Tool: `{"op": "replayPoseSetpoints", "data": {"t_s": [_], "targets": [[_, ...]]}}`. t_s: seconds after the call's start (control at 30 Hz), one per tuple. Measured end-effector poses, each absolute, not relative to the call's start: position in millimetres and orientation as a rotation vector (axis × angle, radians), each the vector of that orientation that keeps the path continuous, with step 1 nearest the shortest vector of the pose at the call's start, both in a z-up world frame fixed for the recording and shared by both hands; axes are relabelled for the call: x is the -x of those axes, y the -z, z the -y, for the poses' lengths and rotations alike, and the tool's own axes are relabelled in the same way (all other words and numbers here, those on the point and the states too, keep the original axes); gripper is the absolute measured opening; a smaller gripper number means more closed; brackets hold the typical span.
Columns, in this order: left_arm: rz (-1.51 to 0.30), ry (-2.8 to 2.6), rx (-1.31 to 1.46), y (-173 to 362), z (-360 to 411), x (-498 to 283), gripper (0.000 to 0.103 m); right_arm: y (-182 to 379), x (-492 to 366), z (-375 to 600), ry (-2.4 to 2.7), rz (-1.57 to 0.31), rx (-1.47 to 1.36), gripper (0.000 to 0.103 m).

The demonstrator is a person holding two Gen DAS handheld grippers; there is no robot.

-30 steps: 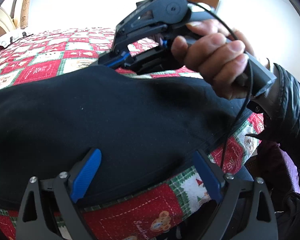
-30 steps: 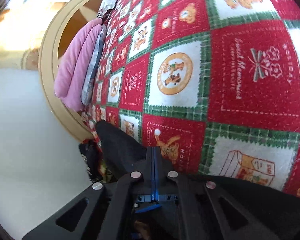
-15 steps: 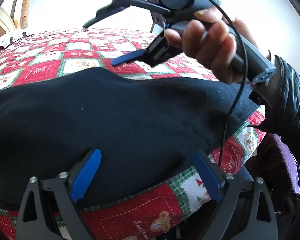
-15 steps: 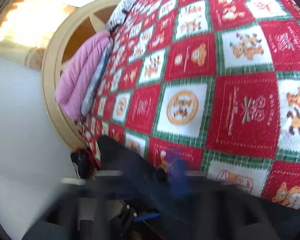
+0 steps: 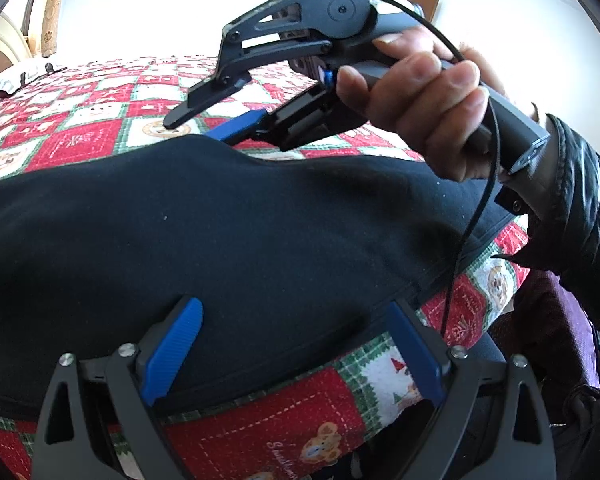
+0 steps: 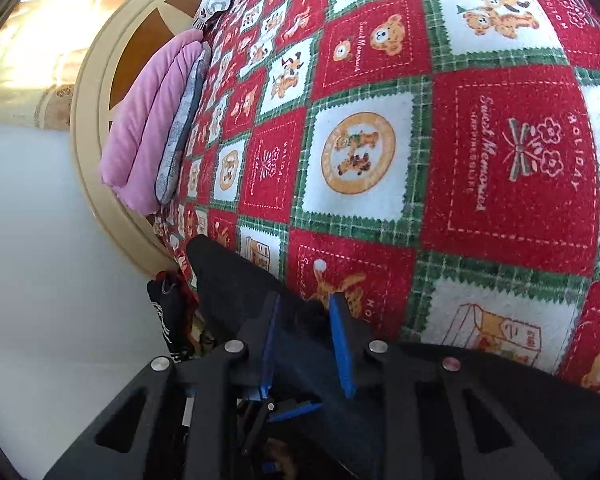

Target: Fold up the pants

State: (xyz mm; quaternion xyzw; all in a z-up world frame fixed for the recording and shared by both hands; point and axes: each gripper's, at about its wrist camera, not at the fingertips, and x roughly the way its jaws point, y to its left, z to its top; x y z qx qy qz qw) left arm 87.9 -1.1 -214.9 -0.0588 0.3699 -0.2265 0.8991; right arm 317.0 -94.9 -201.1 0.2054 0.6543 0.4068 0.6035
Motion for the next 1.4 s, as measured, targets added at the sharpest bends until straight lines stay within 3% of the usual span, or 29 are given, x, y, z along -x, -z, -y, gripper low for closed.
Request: {"op": "replayPoseSetpoints", "data": {"t_s": [0.13, 0.17, 0.2, 0.53, 0.7, 0.73, 0.8, 0.83, 0.87, 1.03, 1.4], "targets": [[-0.766, 0.469, 0.121, 215, 1, -88, 0.096, 203, -314, 93, -0.959, -1.529, -0.449, 0.027], [-0.766, 0.468, 0.121, 215, 1, -88, 0.096, 203, -313, 90, -0.961, -1.529, -0.433, 0.012], [-0.766, 0.468, 0.121, 215, 1, -88, 0.096, 202, -311, 88, -0.965, -1.528, -0.413, 0.007], [-0.761, 0.466, 0.110, 215, 5, -88, 0.096, 160, -301, 82, -0.908, -1.289, -0.255, 0.004], [-0.761, 0.464, 0.101, 216, 7, -87, 0.096, 179, -303, 71, -0.831, -1.283, -0.146, 0.005], [-0.760, 0.464, 0.103, 215, 8, -87, 0.096, 184, -305, 72, -0.840, -1.289, -0.160, 0.006], [-0.758, 0.467, 0.132, 213, 5, -87, 0.096, 188, -309, 79, -0.846, -1.300, -0.205, 0.020], [-0.758, 0.470, 0.157, 212, 2, -88, 0.096, 184, -308, 87, -0.805, -1.278, -0.212, 0.042], [-0.754, 0.473, 0.185, 209, -1, -89, 0.096, 178, -305, 94, -0.780, -1.250, -0.214, 0.052], [-0.747, 0.470, 0.252, 198, -7, -91, 0.096, 126, -271, 182, -0.722, -1.091, -0.277, 0.052], [-0.735, 0.573, 0.118, 166, 49, -115, 0.096, 71, -140, 516, 0.017, -0.736, -0.513, 0.053]]}}
